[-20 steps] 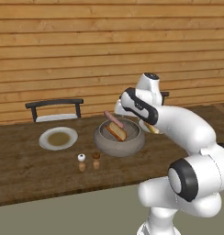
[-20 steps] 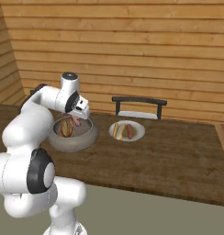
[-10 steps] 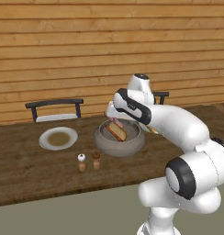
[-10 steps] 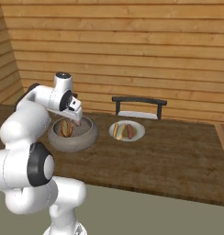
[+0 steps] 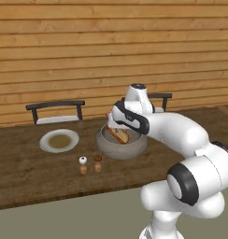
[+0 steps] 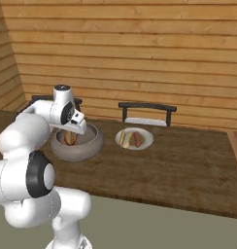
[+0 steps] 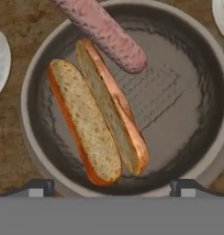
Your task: Place one bun and one sausage from the bowl on each plate.
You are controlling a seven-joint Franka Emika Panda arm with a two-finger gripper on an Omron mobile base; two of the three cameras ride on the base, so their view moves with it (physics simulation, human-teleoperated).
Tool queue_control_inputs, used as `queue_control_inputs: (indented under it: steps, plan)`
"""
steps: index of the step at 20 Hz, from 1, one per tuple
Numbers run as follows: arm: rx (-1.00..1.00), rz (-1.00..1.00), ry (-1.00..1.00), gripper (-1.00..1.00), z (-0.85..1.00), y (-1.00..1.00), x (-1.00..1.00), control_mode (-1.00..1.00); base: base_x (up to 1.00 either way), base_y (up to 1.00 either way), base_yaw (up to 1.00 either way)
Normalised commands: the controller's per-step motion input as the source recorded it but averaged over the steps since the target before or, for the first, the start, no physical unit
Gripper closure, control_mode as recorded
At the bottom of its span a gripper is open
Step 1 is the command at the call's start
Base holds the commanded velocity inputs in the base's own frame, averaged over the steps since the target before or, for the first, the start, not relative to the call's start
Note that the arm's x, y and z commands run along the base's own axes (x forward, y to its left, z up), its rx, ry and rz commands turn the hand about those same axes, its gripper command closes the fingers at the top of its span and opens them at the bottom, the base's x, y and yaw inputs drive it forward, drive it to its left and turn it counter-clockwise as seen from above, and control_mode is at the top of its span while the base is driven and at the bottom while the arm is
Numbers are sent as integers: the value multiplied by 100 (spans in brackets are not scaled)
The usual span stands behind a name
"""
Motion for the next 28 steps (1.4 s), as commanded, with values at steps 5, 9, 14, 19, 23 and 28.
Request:
queue_control_inputs:
  steps: [5,9,14,19,23,28]
  plan:
    - [-3,0,0,-100,0,0,-11,-100,0,0,0]
    - [-3,0,0,-100,-6,0,0,-100,0,0,0]
    - [-3,0,2,-100,-14,4,0,-100,0,0,0]
    - [0,5,7,-100,-4,2,2,-100,0,0,0]
    - [-1,12,12,-100,0,6,19,-100,0,0,0]
    - [-6,17,1,-100,0,0,9,-100,0,0,0]
